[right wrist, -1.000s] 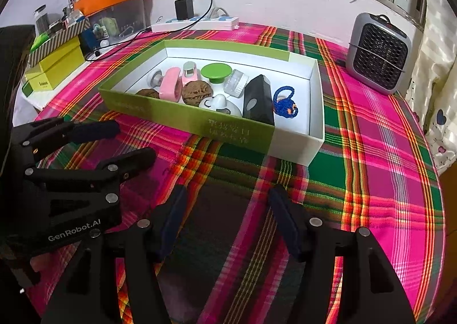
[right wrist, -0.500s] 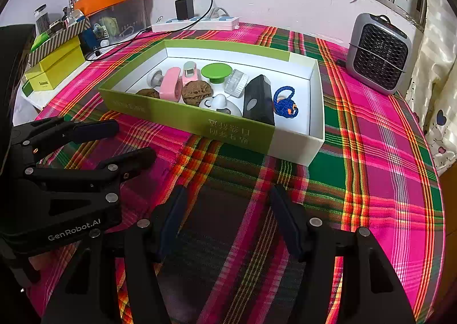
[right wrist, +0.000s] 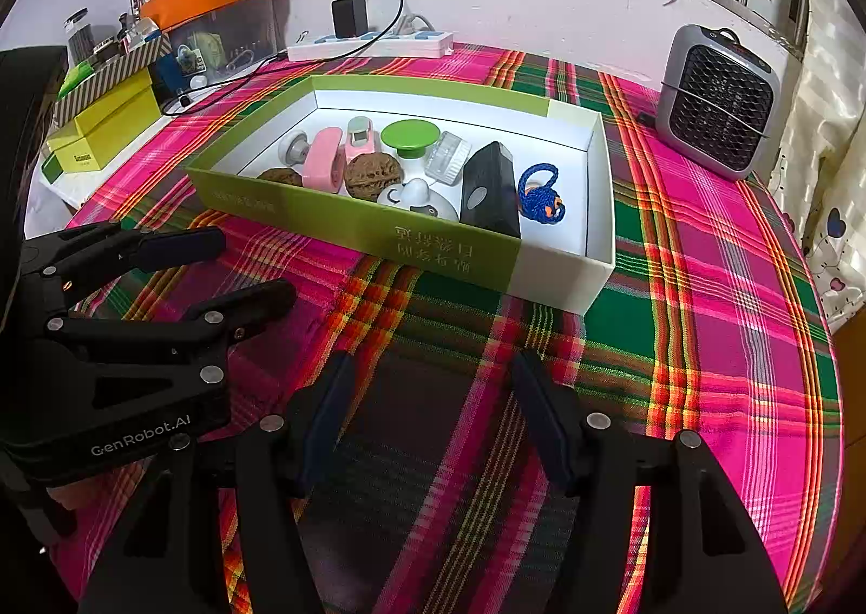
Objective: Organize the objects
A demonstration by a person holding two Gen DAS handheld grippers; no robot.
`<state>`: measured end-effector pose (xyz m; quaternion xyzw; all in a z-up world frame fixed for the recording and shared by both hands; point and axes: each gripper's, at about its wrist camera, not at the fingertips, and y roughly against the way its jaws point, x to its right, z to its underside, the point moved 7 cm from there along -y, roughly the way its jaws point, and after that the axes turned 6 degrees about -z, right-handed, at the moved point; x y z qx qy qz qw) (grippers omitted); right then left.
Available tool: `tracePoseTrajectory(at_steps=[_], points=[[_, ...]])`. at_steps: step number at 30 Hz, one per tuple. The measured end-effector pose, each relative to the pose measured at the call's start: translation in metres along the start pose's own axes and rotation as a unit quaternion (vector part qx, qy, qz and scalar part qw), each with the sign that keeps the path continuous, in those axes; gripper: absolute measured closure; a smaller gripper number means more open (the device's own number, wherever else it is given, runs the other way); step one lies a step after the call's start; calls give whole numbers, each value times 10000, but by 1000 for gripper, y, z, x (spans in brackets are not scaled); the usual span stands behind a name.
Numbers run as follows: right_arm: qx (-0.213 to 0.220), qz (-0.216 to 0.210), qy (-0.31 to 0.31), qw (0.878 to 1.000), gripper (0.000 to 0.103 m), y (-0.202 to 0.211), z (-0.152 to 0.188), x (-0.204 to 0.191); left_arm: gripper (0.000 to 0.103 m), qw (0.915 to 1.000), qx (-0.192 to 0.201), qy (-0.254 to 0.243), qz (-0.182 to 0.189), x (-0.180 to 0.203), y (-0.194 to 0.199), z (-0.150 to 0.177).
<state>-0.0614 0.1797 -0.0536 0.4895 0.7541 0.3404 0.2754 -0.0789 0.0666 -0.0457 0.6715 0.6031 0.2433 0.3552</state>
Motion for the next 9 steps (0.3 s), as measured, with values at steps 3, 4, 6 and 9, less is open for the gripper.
tracePoseTrajectory(at_steps=[3, 4, 6, 9], points=[[-1, 0, 0, 10000, 42, 0, 0, 0, 43, 10000, 0, 0, -1, 0, 0, 0], [-1, 0, 1, 10000, 42, 0, 0, 0, 43, 10000, 1, 0, -1, 0, 0, 0], [-1, 0, 1, 10000, 42, 0, 0, 0, 43, 10000, 1, 0, -1, 0, 0, 0], [-1, 0, 1, 10000, 42, 0, 0, 0, 43, 10000, 1, 0, 0, 0, 0, 0]])
